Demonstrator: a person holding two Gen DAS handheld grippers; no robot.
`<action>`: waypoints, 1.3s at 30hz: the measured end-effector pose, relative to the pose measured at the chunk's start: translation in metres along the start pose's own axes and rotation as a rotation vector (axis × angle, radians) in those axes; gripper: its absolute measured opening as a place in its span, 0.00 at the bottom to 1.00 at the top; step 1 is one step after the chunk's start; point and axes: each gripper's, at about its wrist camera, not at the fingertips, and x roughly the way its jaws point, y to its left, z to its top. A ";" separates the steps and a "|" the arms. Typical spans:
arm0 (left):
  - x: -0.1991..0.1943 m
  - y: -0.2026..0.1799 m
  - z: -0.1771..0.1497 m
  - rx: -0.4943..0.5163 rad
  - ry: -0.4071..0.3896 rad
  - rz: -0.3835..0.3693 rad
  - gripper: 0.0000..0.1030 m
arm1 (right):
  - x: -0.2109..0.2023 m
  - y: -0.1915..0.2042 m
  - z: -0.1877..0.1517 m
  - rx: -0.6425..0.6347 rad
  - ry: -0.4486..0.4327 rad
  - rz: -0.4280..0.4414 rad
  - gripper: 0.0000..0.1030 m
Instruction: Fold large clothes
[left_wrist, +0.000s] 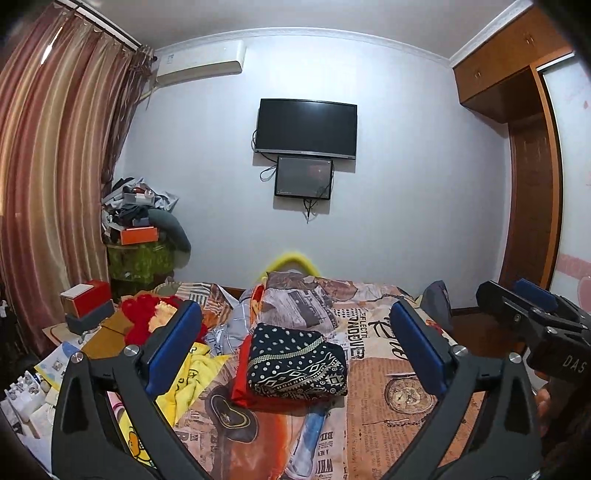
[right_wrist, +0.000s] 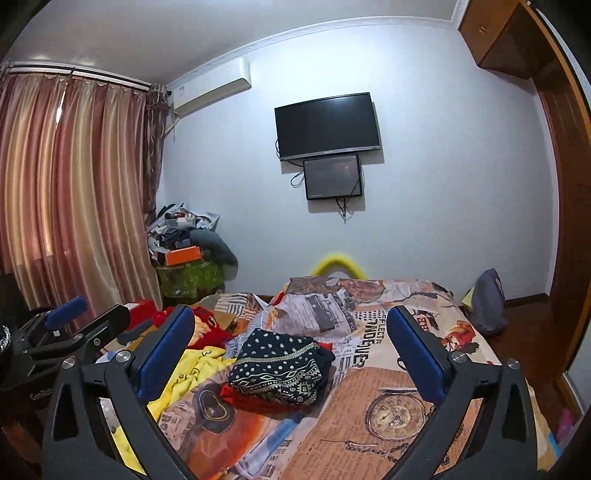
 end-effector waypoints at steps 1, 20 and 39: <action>0.000 -0.001 0.000 0.001 0.003 0.001 0.99 | -0.001 -0.001 0.001 0.002 0.004 0.004 1.00; 0.008 -0.004 -0.001 0.005 0.028 0.002 0.99 | -0.001 -0.003 -0.001 0.012 0.024 -0.001 1.00; 0.013 -0.005 -0.004 0.011 0.045 -0.017 0.99 | 0.000 -0.009 -0.004 0.042 0.028 -0.015 1.00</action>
